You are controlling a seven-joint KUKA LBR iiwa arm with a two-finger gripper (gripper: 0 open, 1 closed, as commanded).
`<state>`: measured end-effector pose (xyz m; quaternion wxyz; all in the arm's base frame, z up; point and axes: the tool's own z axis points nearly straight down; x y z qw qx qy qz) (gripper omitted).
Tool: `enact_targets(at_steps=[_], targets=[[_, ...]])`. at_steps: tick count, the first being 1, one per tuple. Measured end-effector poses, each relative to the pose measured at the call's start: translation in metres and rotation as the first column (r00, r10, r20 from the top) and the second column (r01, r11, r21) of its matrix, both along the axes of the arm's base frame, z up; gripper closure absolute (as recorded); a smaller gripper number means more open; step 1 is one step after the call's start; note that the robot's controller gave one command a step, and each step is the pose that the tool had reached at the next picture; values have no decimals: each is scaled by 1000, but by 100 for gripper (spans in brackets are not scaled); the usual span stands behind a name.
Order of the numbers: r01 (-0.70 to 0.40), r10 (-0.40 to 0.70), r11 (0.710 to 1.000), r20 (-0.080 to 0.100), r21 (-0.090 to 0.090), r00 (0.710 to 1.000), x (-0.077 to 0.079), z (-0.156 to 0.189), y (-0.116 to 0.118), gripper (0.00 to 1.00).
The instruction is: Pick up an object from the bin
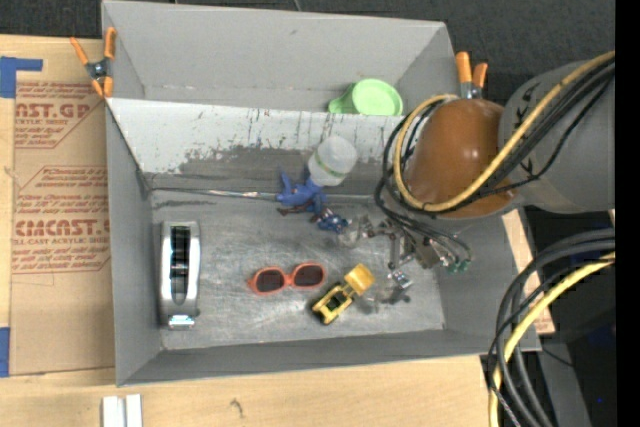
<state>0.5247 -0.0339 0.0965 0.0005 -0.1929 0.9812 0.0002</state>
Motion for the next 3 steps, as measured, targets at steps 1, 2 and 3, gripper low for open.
enact_targets(at_steps=[1, 2, 3], targets=[[40, -40, 999, 4, 1, 999, -4, -25, 12, 0], [-307, 307, 952, 4, 5, 952, -1, -21, 10, 100], [-307, 307, 952, 4, 5, 952, -1, -21, 10, 100]])
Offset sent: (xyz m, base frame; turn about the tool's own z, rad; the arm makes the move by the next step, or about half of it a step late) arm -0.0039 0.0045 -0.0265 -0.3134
